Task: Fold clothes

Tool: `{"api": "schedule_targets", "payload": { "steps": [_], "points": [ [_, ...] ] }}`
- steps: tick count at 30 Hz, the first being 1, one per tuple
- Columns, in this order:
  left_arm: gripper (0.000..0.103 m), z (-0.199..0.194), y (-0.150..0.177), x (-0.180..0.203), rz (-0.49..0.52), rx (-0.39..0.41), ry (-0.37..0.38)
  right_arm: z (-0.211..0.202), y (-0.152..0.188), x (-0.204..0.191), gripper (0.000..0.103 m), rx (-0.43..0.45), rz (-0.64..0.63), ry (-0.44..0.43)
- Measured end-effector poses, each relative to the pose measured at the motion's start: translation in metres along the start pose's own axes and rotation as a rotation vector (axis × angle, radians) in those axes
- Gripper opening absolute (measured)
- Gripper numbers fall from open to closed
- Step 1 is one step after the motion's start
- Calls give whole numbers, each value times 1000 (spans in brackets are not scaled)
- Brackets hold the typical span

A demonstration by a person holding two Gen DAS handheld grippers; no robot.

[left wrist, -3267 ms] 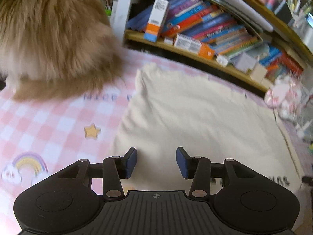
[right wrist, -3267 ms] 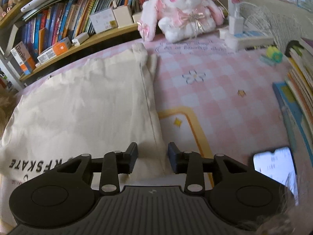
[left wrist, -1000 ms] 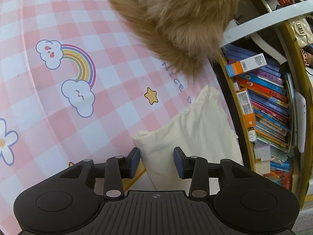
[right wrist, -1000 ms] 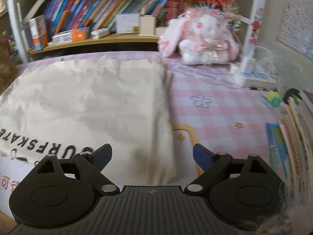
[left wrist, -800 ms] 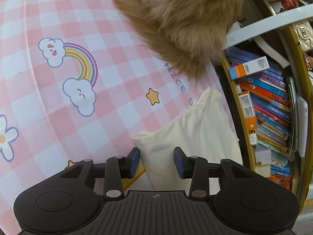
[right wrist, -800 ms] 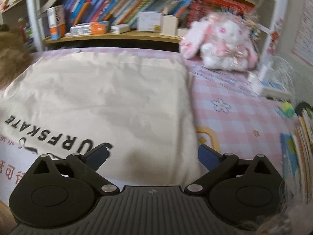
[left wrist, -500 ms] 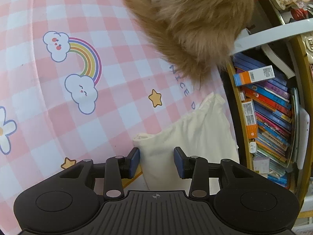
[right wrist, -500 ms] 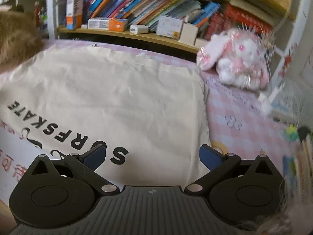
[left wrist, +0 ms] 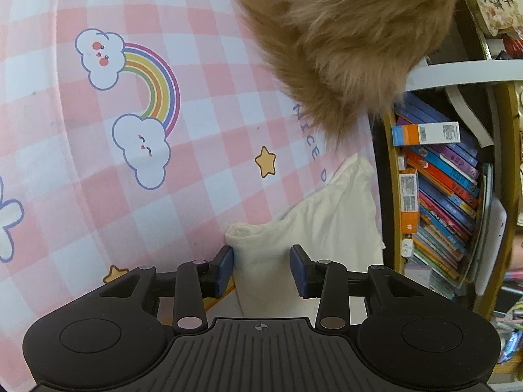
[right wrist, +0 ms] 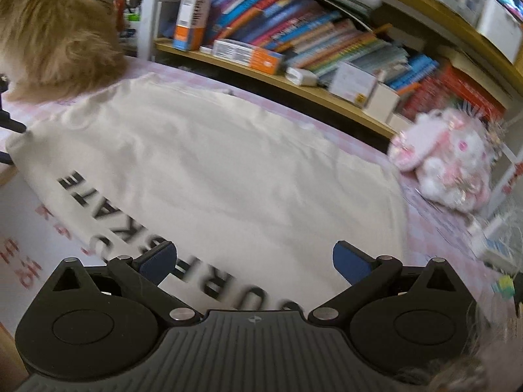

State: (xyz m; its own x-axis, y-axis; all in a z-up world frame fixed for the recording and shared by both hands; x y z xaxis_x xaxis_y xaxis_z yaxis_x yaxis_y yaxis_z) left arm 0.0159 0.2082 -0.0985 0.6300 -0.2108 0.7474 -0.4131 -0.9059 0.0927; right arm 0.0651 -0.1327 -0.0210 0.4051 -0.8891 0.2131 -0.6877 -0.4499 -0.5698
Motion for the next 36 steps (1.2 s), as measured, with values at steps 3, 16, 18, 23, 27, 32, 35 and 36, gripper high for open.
{"api": "schedule_targets", "payload": {
  "steps": [3,16,18,23,27,32,35,36],
  "points": [
    [34,1,-3,-1,8,-36,12,-1,-14,-24,103,3,-16,-21],
    [3,9,-11,6,131,-181,51,-10,-54,-139,99,-6,-178,-183],
    [3,7,-10,23,244,-203,77,-11,-62,-153,93,0,-209,-209],
    [3,6,-1,60,476,-251,127,-11,-80,-182,83,12,-265,-236],
    [3,9,8,71,552,-293,144,-4,-90,-200,69,1,-295,-240],
    [3,10,13,69,569,-336,156,5,-101,-215,49,-4,-318,-241],
    [3,10,11,67,552,-342,172,10,-103,-219,40,-15,-320,-250],
    [4,11,10,67,544,-344,177,11,-102,-219,39,-18,-320,-251]
  ]
}}
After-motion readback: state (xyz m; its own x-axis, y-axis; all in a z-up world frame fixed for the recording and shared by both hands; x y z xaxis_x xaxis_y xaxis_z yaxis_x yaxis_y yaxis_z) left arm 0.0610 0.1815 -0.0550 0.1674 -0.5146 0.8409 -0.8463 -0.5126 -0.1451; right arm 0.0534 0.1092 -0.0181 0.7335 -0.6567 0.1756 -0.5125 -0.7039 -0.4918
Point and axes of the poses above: each gripper's, at about its wrist camera, not at the fingertips, and z roughly the way its jaws point, x to its right, y to its underside, the point moved 9 cm from there along z, roughly the way its jaws point, and after that the axes turned 10 degrees about -x, right-handed, at the moved point
